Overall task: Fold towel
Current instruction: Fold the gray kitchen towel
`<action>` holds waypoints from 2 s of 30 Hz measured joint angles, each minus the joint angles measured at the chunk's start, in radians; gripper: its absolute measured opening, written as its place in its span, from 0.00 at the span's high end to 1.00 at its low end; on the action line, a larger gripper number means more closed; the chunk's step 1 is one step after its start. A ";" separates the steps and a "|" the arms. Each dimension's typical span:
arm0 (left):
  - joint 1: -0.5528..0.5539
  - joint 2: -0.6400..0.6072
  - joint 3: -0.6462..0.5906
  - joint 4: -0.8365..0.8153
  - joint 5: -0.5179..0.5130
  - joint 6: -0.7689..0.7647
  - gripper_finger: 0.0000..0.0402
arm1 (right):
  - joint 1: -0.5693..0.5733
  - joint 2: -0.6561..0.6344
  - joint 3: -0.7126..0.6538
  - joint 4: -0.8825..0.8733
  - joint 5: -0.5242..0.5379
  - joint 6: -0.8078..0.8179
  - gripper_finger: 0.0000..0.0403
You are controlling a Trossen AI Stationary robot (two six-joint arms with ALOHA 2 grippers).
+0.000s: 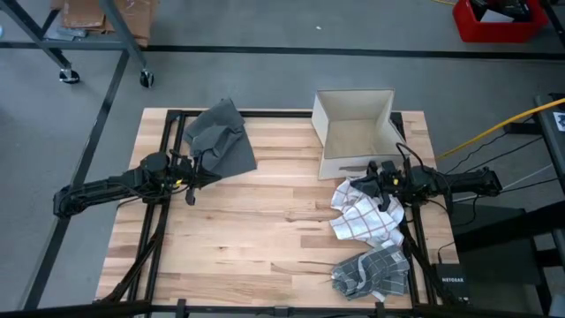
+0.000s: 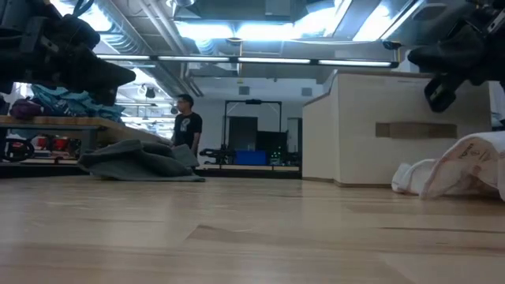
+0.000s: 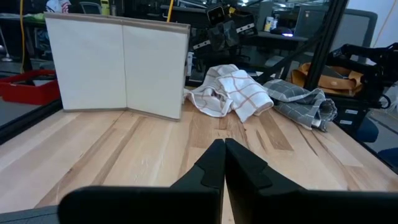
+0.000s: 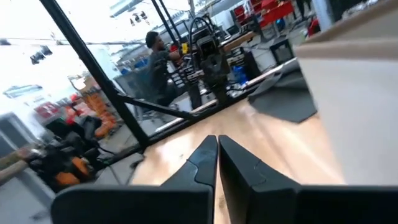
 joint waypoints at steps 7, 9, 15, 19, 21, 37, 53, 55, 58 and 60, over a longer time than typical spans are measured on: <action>0.000 0.000 0.000 0.000 0.000 0.000 0.99 | 0.000 0.000 0.000 -0.002 -0.036 0.164 0.95; 0.000 0.000 0.000 0.000 0.000 0.000 0.99 | 0.000 0.000 0.000 -0.008 -0.040 0.167 0.95; 0.000 0.000 0.000 0.000 0.000 0.000 0.99 | 0.000 0.001 0.000 -0.007 0.019 0.151 0.91; 0.000 0.000 0.000 0.000 0.000 0.000 0.99 | 0.000 0.002 0.000 0.006 0.059 0.151 0.81; 0.000 0.000 0.000 0.000 0.000 0.000 0.99 | 0.000 0.002 0.000 0.017 0.064 0.154 0.76; 0.001 0.000 0.000 0.006 0.000 -0.126 0.99 | 0.000 0.002 0.000 0.068 0.057 0.150 0.60; 0.002 -0.001 0.000 0.001 -0.004 -0.275 0.99 | 0.000 0.072 0.056 0.153 0.207 0.149 0.59; 0.002 -0.001 0.000 0.001 -0.004 -0.290 0.99 | 0.000 0.115 0.103 0.162 0.192 0.139 0.59; 0.002 -0.001 0.000 0.001 -0.004 -0.304 0.99 | 0.000 0.197 0.185 0.154 0.148 0.073 0.59; 0.002 -0.001 0.000 0.001 -0.005 -0.304 0.99 | 0.000 0.266 0.249 0.154 0.113 0.024 0.59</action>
